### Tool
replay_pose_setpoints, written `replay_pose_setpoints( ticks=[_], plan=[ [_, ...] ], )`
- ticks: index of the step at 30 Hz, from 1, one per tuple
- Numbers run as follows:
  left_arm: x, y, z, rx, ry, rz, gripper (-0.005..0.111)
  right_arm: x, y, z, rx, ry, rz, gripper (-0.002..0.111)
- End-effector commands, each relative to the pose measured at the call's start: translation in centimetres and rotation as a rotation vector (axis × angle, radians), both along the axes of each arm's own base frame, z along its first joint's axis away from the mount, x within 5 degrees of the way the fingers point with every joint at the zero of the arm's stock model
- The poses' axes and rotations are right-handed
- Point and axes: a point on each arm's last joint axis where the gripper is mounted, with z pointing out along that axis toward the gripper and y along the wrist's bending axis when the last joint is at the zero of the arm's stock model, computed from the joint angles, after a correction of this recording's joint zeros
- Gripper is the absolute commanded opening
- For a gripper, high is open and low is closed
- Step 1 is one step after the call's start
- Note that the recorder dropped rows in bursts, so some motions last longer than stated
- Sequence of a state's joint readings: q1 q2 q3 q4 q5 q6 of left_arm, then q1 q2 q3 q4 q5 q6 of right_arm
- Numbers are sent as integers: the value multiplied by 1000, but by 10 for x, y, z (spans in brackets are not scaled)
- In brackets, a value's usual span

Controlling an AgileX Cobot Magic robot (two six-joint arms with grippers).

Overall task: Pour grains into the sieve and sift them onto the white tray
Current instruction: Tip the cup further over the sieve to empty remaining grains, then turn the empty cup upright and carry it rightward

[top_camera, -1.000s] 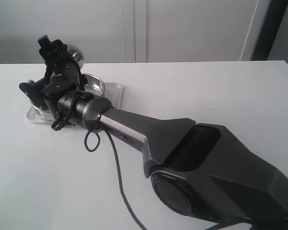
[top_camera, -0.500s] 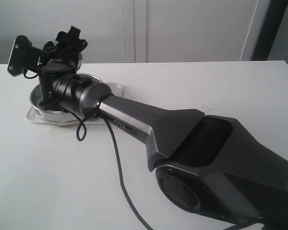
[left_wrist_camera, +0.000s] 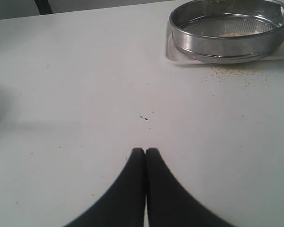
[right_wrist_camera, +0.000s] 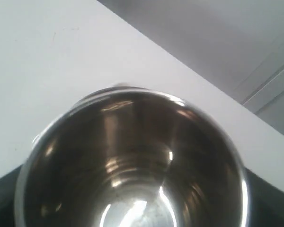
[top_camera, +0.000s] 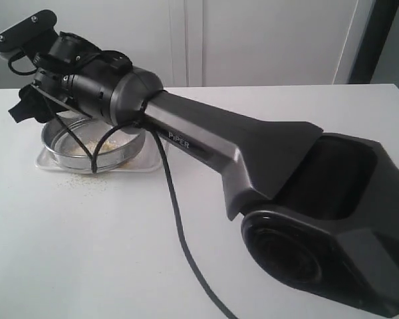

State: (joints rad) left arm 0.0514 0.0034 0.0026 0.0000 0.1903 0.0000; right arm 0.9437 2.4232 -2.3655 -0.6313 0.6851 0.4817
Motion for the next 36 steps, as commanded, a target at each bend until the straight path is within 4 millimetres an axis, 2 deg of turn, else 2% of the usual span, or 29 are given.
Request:
replay_pose_setpoints(
  ticks=[1, 7, 13, 19, 23, 26, 27, 31, 36],
  plan=[
    [0, 0, 1, 0, -8, -5, 0, -21, 0, 9, 32, 13, 47, 0],
    [0, 0, 1, 0, -8, -5, 0, -47, -19, 16, 46, 14, 128, 0],
    [0, 0, 1, 0, -8, -5, 0, -71, -33, 10, 118, -6, 282, 0],
    [0, 0, 1, 0, -8, -5, 0, -86, -56, 5, 26, -42, 335, 0],
    [0, 0, 1, 0, -8, -5, 0, -99, -72, 11, 56, -87, 425, 0],
    [0, 0, 1, 0, -8, -5, 0, -106, -95, 15, 46, -148, 495, 0],
    [0, 0, 1, 0, -8, -5, 0, -111, -109, 10, 33, -169, 533, 0],
    [0, 0, 1, 0, -8, -5, 0, -121, -143, -1, 33, -220, 619, 0],
    [0, 0, 1, 0, -8, -5, 0, -131, -172, -20, -37, -224, 666, 0]
  ],
)
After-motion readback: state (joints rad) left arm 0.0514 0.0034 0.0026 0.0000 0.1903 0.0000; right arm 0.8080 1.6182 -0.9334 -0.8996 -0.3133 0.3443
